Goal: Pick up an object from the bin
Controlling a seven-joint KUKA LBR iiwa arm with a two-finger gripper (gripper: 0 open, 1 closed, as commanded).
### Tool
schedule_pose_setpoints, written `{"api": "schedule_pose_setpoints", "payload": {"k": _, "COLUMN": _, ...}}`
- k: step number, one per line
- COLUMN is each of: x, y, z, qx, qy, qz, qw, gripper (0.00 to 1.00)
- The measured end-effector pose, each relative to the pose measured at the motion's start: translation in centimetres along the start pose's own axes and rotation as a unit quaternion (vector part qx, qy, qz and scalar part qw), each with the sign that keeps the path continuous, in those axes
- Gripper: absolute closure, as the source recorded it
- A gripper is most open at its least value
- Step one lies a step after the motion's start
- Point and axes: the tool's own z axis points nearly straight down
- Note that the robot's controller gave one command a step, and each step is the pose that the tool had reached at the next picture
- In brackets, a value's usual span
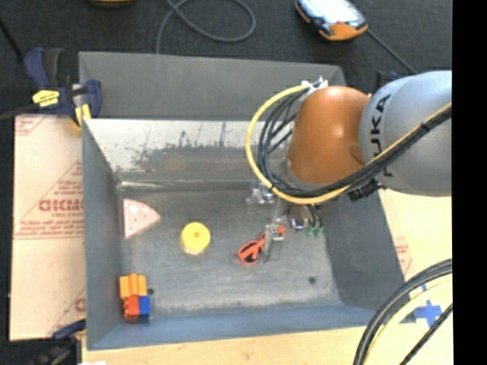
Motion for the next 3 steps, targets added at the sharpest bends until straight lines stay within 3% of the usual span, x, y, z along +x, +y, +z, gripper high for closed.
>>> {"api": "schedule_pose_setpoints", "payload": {"k": 2, "x": -0.7, "y": -0.2, "z": 0.1, "qx": -0.001, "qy": -0.0067, "qz": 0.004, "qw": 1.0, "gripper": 0.0}}
{"api": "schedule_pose_setpoints", "payload": {"k": 3, "x": -0.3, "y": -0.3, "z": 2.7, "qx": 0.001, "qy": 0.0017, "qz": -0.013, "qw": 0.9999, "gripper": 0.0}}
